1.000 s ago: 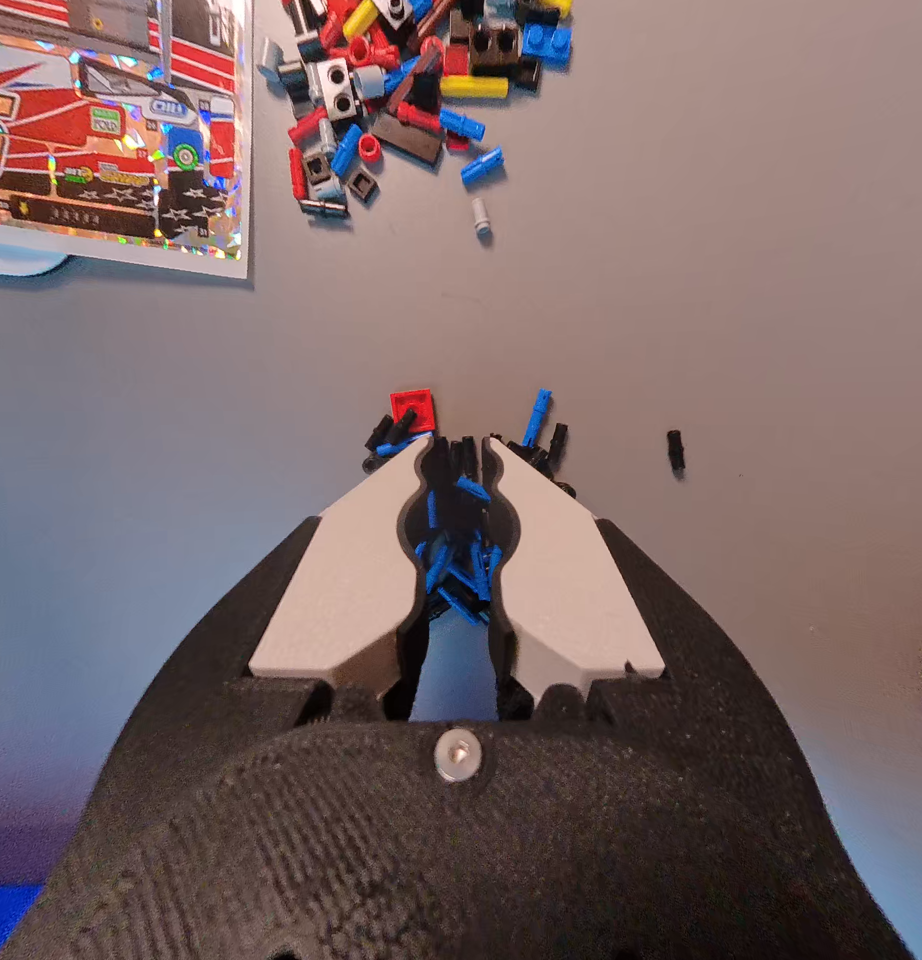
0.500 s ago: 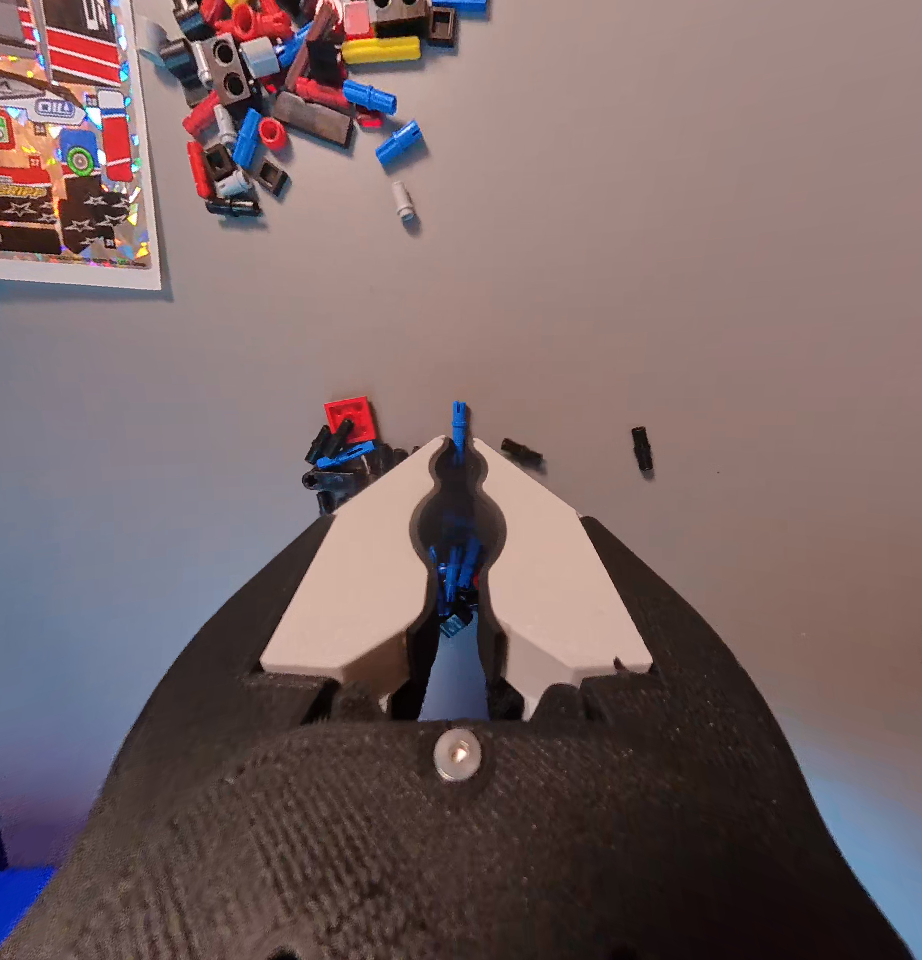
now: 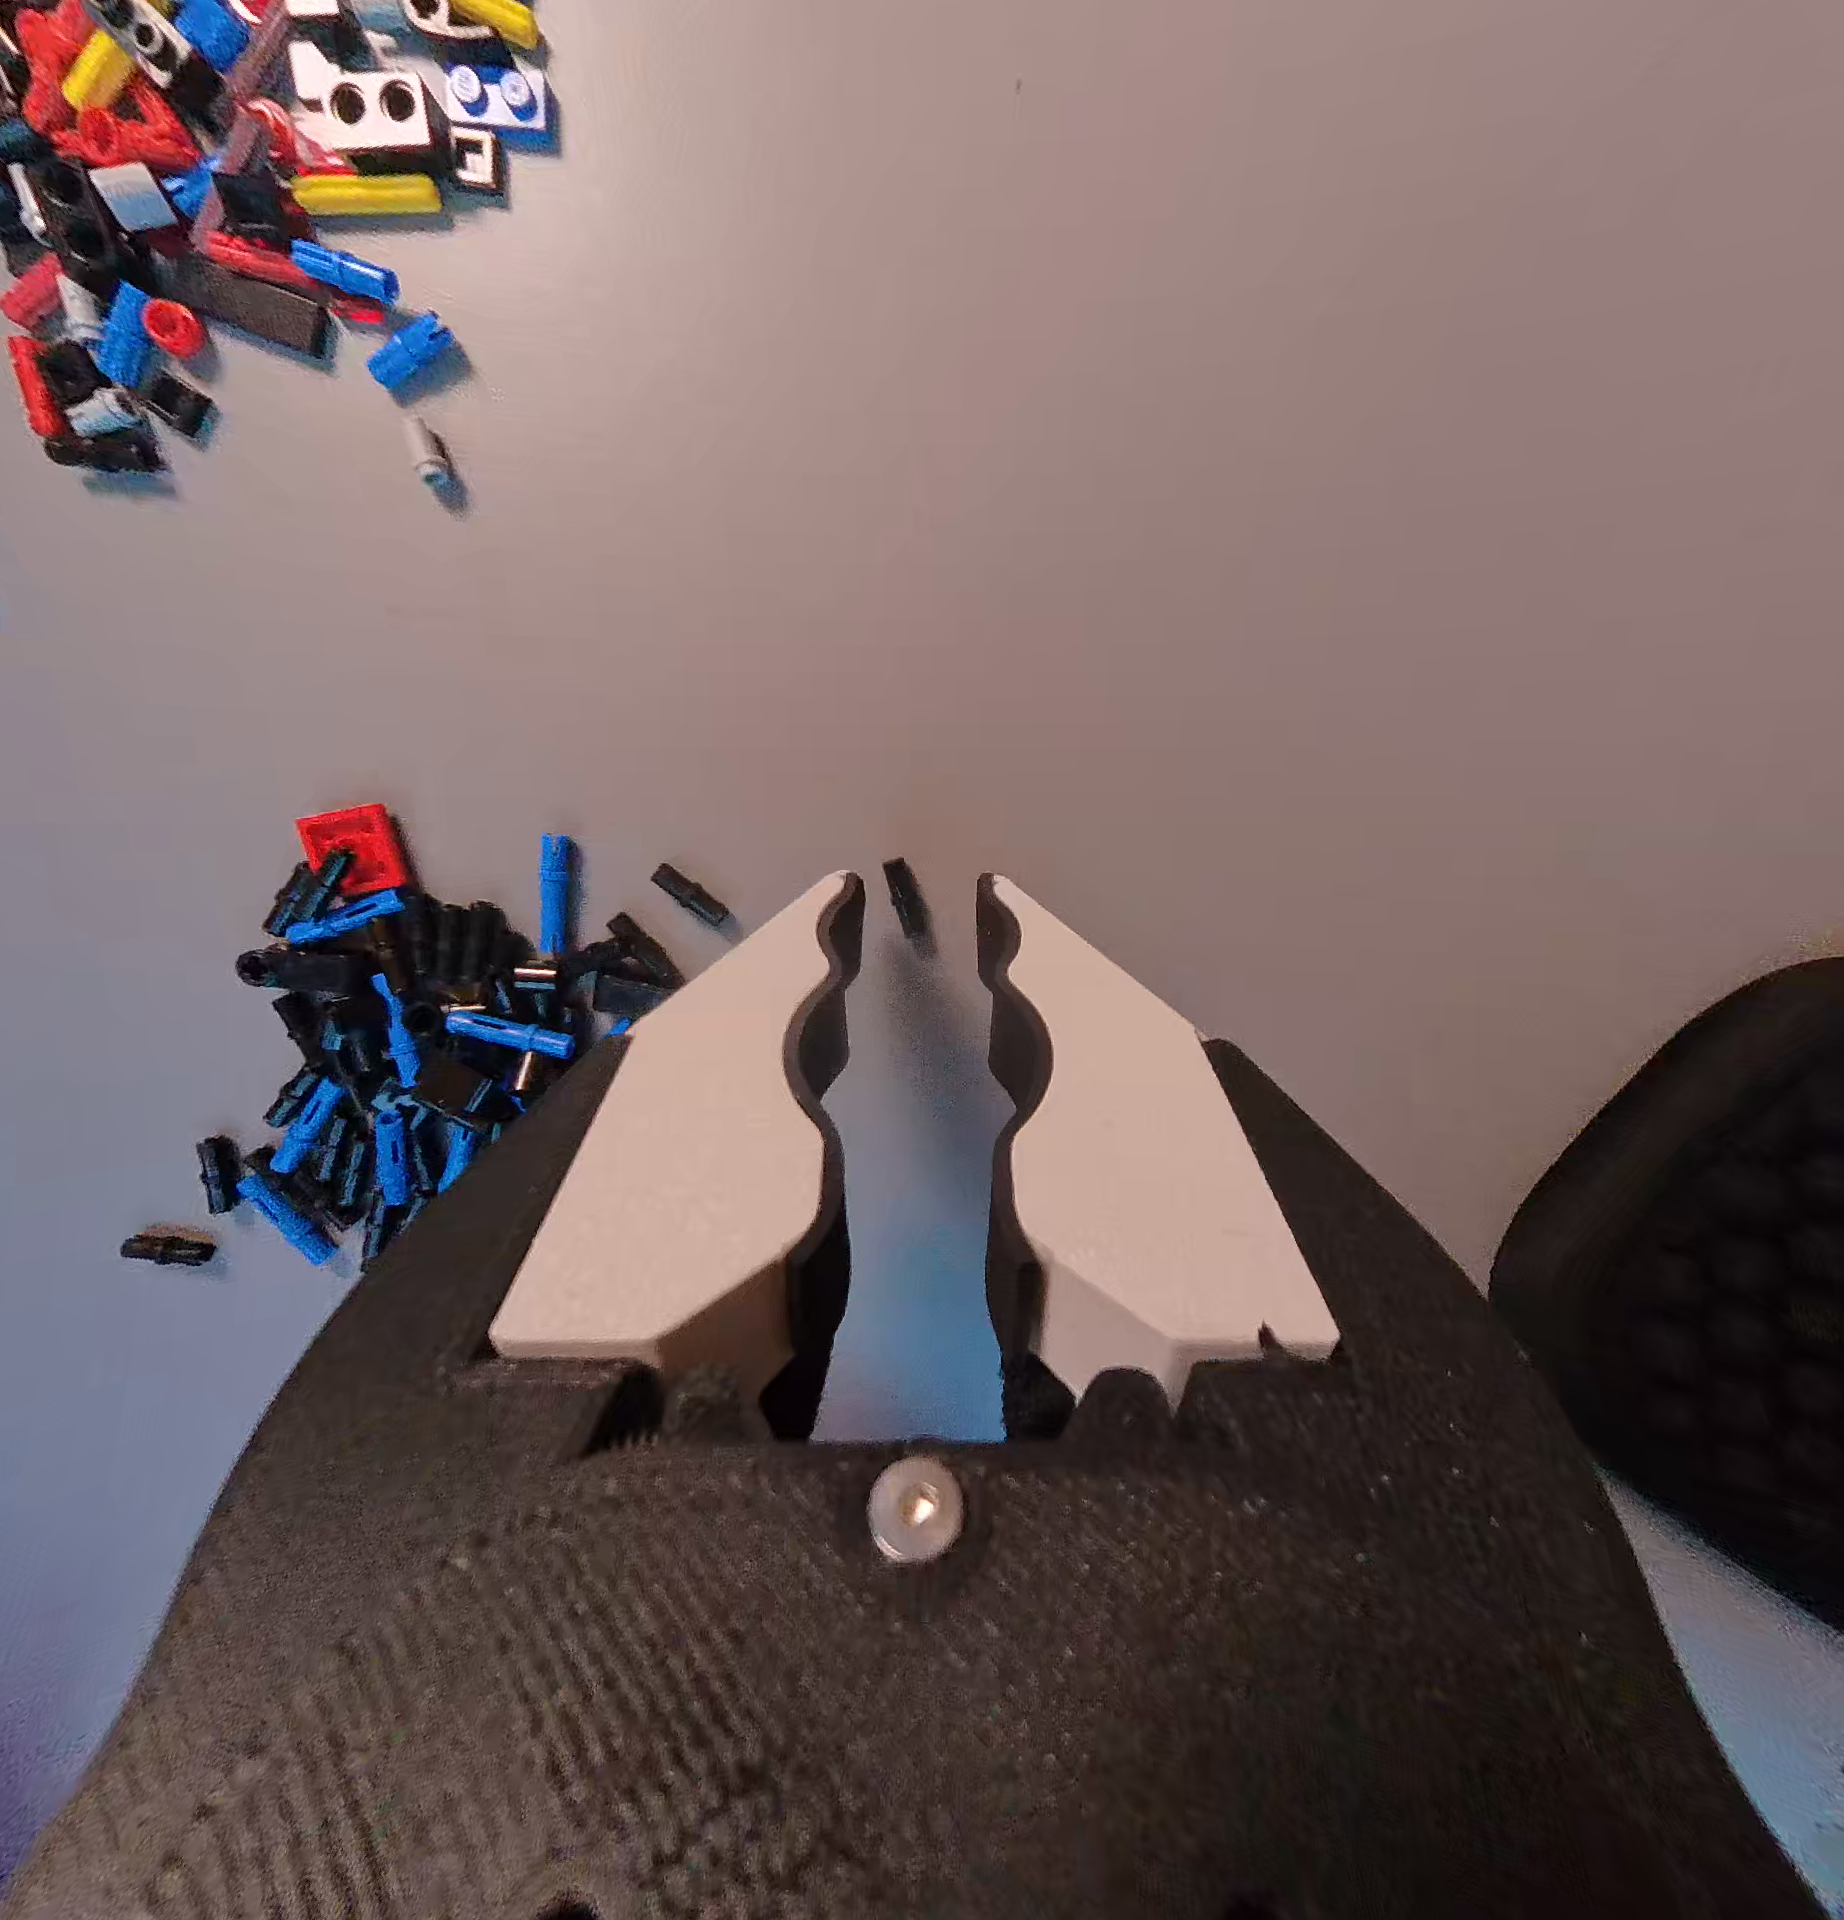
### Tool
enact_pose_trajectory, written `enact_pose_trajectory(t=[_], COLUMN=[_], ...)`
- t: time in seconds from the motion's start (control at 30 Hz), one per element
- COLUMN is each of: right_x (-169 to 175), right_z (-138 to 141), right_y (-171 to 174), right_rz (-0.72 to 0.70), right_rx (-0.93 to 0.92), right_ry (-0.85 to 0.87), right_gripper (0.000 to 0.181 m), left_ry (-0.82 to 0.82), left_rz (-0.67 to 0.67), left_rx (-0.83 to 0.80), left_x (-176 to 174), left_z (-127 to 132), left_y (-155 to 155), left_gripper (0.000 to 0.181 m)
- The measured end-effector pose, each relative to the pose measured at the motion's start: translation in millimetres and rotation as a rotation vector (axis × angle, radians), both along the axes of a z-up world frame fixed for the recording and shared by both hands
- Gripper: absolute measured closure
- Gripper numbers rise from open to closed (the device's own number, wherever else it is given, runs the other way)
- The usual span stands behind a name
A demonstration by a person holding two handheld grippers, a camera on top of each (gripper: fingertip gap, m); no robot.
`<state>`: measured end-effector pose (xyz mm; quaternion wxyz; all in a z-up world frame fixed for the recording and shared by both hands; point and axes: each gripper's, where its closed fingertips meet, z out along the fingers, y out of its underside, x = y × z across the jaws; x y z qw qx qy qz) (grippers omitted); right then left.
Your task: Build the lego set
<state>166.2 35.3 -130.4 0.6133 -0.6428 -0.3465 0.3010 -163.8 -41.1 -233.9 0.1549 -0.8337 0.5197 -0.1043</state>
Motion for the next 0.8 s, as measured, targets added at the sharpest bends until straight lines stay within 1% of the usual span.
enact_pose_trajectory(t=[0.07,0.17,0.2,0.37,0.43,0.53,0.67,0.8], right_x=[-1,-1,-1,1,1,2,2,0], right_z=[0,-1,0,0,0,0,1,-1], right_y=[0,-1,-1,-1,-1,-1,-1,-1], right_rz=[0.004,0.000,-0.002,-0.011,-0.011,-0.014,-0.012,-0.004], right_rx=[0.001,0.005,0.005,0.005,0.008,0.007,0.000,0.001], right_ry=[-0.004,-0.011,-0.009,-0.004,-0.009,-0.005,0.002,-0.008], right_gripper=[0.159,0.159,0.159,0.159,0.159,0.159,0.159,0.159], left_ry=[0.027,0.056,0.061,0.239,0.283,0.214,0.151,0.129], left_rz=[0.003,0.003,0.007,0.105,0.145,0.198,0.266,0.268], left_rx=[0.011,0.028,0.040,0.122,0.149,0.163,0.220,0.224], left_x=[-1,-5,-6,-39,-48,-43,-39,-31], left_z=[-5,-10,-10,-10,-8,3,18,11], left_y=[-1,0,3,29,39,49,69,85], left_gripper=[0.163,0.171,0.177,0.178,0.172,0.163,0.163,0.160])
